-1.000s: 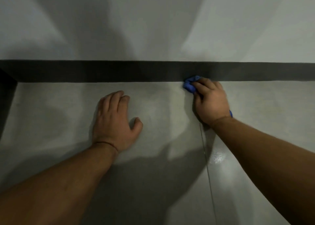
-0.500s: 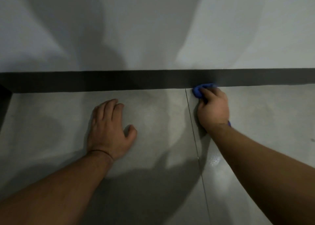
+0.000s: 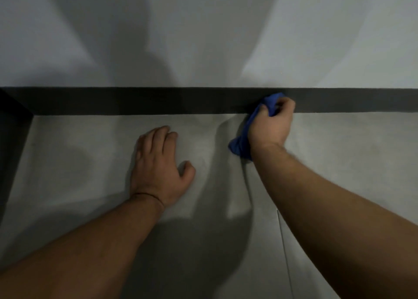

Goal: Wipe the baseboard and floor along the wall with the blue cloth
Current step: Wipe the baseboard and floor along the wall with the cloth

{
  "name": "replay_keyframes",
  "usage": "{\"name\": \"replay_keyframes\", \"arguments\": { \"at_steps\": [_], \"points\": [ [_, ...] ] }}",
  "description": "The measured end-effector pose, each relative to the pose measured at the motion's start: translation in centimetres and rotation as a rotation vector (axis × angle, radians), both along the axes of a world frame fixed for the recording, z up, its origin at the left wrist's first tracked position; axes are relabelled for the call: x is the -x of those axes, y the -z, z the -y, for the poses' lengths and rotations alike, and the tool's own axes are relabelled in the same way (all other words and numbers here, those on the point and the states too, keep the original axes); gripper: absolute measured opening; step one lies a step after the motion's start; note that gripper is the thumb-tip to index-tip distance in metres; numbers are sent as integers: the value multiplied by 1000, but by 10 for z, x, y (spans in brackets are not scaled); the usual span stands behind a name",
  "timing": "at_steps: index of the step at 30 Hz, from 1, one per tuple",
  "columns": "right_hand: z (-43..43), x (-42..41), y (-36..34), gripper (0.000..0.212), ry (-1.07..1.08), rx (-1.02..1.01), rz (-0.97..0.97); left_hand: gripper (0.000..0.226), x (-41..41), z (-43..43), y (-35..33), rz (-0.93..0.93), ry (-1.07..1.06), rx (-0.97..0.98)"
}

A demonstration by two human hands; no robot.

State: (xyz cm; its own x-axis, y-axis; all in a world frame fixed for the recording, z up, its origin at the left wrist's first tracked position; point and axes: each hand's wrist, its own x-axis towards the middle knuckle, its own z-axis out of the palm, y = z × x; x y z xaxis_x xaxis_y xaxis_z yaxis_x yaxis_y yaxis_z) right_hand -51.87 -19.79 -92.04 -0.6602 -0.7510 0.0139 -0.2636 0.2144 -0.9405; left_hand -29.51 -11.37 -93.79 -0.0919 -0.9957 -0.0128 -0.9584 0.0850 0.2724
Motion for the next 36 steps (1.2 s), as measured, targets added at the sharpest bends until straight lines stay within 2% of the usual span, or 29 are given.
{"name": "replay_keyframes", "arguments": {
  "at_steps": [2,8,10,13,17,21,23,26,28,29,31,33,34,36],
  "points": [
    [-9,-17,5,18,-162,-16,-123,75,0,0,1,6,4,0],
    [-34,-37,10,33,-880,-142,-723,74,0,2,-3,3,12,-5],
    [-46,-49,10,41,-1018,-174,-891,71,0,1,-4,-49,4,17],
    [-54,-57,15,51,-1129,-186,-940,68,-1,-2,-4,-244,-80,60],
    [-42,-70,19,52,-1079,-251,-950,59,-1,-1,-6,-553,-238,56],
    [-47,-69,15,54,-1339,-171,-980,48,-4,6,-17,-771,-423,-14],
    [-55,-50,9,55,-1486,-147,-983,46,-7,7,-21,-728,-416,-57],
    [-64,-30,0,50,-1614,-166,-934,45,-8,1,-25,-466,-298,-95],
    [-72,-23,-8,43,-1582,-136,-764,48,-3,-4,-28,-303,-218,-97],
    [-76,-19,-11,39,-1479,-77,-659,51,-1,-6,-29,-245,-193,-96],
    [-81,-9,-14,36,-1102,-3,-556,55,4,-6,-32,-156,-178,-113],
    [-82,2,-18,37,-789,-164,-625,48,7,-1,-35,-98,-192,-159],
    [-82,7,-19,39,-726,-306,-673,42,8,1,-37,-97,-211,-188],
    [-87,15,-19,38,-763,-497,-737,29,12,4,-41,-176,-258,-254]
  ]
}}
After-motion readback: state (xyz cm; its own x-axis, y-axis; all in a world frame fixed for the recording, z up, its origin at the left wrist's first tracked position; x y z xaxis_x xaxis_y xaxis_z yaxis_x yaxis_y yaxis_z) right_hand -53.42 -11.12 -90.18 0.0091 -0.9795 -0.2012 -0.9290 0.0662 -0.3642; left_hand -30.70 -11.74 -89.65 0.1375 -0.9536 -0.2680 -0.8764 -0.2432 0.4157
